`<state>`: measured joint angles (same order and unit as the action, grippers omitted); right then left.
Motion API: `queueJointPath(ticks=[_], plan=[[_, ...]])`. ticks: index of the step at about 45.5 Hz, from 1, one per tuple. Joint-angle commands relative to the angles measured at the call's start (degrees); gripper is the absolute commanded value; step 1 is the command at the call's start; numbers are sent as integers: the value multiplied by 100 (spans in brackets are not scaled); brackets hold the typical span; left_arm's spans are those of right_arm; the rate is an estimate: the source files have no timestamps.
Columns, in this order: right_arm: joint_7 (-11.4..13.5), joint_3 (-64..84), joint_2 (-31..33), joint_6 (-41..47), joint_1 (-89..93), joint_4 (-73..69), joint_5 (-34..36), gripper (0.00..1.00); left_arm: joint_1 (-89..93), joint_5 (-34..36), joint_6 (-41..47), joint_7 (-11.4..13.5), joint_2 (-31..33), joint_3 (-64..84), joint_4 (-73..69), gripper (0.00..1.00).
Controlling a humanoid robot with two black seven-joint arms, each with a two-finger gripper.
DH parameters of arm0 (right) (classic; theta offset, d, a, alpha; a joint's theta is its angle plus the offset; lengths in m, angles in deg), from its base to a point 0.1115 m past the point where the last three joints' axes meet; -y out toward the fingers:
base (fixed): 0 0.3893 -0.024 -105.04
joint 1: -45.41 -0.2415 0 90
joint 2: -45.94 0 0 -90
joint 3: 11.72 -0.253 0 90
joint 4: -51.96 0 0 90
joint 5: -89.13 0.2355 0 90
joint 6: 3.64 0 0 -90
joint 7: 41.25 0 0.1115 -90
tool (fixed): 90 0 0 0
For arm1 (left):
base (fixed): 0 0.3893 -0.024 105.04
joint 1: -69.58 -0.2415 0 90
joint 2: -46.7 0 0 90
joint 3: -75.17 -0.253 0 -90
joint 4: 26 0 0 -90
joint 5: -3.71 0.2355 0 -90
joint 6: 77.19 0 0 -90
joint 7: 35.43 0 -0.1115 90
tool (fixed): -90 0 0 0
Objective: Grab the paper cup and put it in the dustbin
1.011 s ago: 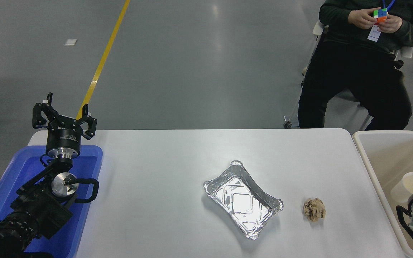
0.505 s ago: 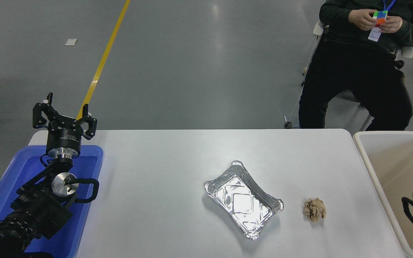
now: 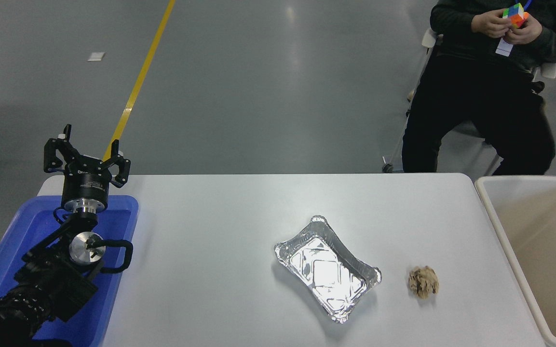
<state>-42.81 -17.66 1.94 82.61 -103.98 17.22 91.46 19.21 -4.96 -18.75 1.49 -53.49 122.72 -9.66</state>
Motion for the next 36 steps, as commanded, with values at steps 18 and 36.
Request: queueJointPath(ticks=[18, 36], plan=[[-11, 3292, 436, 76, -3982, -2836, -1332, 100, 0, 6, -7, 0, 0, 0, 0, 99], [-38, 6331, -653, 849, -6777, -4515, -1745, 100, 0, 6, 1, 0, 0, 0, 0, 99]])
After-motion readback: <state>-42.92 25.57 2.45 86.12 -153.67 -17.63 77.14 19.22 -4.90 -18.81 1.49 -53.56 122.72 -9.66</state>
